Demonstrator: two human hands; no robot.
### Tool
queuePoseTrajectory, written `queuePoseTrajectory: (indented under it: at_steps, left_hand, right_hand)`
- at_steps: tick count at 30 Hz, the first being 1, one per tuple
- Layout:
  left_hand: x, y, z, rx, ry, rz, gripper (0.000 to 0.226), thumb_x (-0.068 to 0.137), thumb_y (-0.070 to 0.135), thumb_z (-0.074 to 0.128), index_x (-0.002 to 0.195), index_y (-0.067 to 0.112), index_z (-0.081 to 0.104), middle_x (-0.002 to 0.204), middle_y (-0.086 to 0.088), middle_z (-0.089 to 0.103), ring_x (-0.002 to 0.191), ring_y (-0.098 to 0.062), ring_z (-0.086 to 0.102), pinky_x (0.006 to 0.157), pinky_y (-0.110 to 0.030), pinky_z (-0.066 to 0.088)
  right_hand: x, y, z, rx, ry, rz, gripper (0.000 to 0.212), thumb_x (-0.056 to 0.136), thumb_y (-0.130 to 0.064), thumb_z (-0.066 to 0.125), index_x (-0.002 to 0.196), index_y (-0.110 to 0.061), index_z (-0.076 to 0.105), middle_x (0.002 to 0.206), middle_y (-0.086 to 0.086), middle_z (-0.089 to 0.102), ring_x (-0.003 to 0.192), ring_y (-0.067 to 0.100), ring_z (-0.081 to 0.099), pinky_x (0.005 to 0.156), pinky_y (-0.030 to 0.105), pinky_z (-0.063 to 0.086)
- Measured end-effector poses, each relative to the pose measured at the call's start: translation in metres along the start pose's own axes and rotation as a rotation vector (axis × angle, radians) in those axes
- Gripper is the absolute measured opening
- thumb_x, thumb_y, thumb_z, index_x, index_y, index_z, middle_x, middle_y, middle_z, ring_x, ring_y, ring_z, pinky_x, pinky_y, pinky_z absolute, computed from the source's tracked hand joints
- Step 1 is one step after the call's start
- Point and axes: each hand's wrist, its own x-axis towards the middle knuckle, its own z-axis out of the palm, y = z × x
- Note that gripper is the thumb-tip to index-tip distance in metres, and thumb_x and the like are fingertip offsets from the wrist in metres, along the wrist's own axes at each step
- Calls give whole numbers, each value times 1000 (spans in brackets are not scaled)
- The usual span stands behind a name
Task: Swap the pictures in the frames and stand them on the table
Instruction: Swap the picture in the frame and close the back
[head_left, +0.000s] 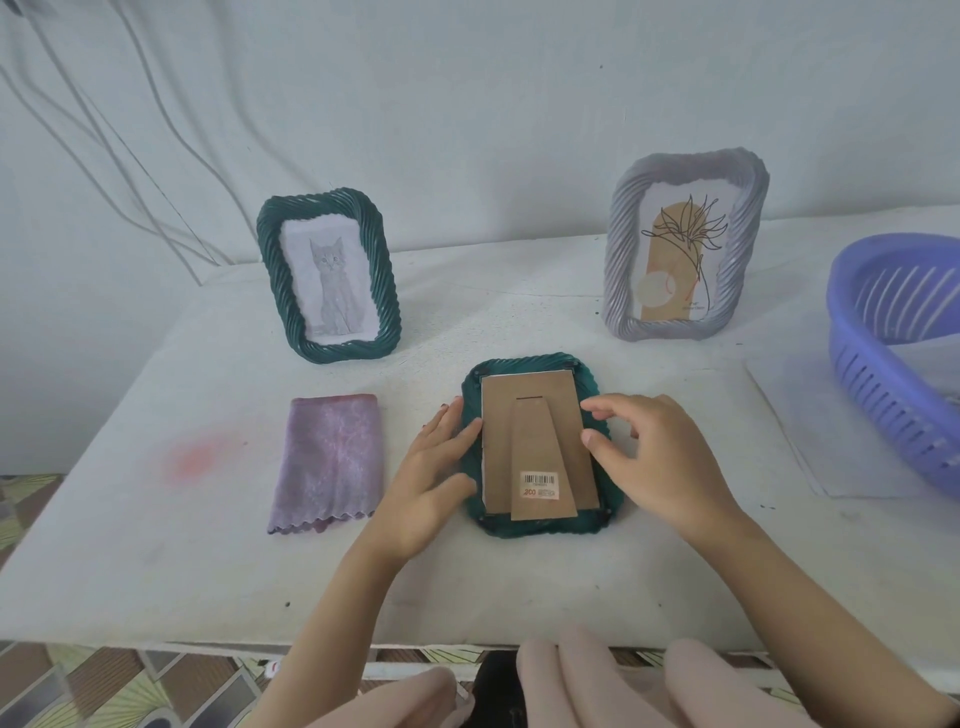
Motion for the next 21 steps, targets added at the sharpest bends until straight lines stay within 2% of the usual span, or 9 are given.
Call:
queuePoseTrajectory:
  at_steps: [2,4,6,9,11,15,18,21]
  left_hand:
    - [0,2,0,-58,41,-26,68,75,43,49,139,23,39,153,12,16,139,5,7,117,-28,9]
    - [1,4,1,-6,73,-20,81,70,63,50,141,26,36,151,18,16,139,7,7,115,-24,10]
    - [3,6,1,79,74,19,89,65,70,51,142,31,29,149,21,13,139,6,5,111,-20,8]
    - [8,10,0,145,34,66,88,63,68,61,135,46,15,147,22,8,138,6,1,109,-17,6]
    - [11,10,1,199,27,73,93,64,63,67,138,42,14,148,19,7,137,5,0,109,-17,4]
    - [17,9,1,250,31,47,104,64,61,69,146,27,16,155,10,7,141,-1,-1,111,-22,3]
    - [19,8,1,276,7,35,109,62,61,71,147,25,13,156,7,3,142,-4,-4,114,-26,1]
    - [23,9,1,331,-24,28,113,63,59,72,148,25,6,157,3,-6,141,-6,-12,114,-29,-5]
  right_hand:
    - [3,2,-1,-20,-5,-32,34,83,-33,64,116,-27,61,112,-10,64,95,7,44,77,23,38]
    - [7,2,-3,-39,-41,-67,41,81,-40,64,120,-29,58,117,-11,62,98,6,42,78,24,37]
    - [9,1,-4,-54,-87,-103,52,78,-47,65,125,-30,53,122,-12,58,101,3,37,80,23,33]
    - [12,0,-3,-113,-167,-142,69,72,-58,65,133,-32,44,134,-14,49,112,7,36,86,22,28]
    - [15,1,-2,-156,-189,-162,76,70,-63,63,135,-33,40,138,-13,45,119,12,36,90,22,27]
    - [17,6,3,-181,-184,-164,83,67,-76,51,136,-32,38,138,-12,45,117,15,38,91,23,27]
    - [18,7,6,-169,-157,-159,85,66,-78,37,136,-31,39,137,-11,46,116,16,39,91,23,27]
    - [21,7,8,-196,-144,-159,86,66,-79,36,137,-30,37,138,-10,45,117,17,39,92,24,27]
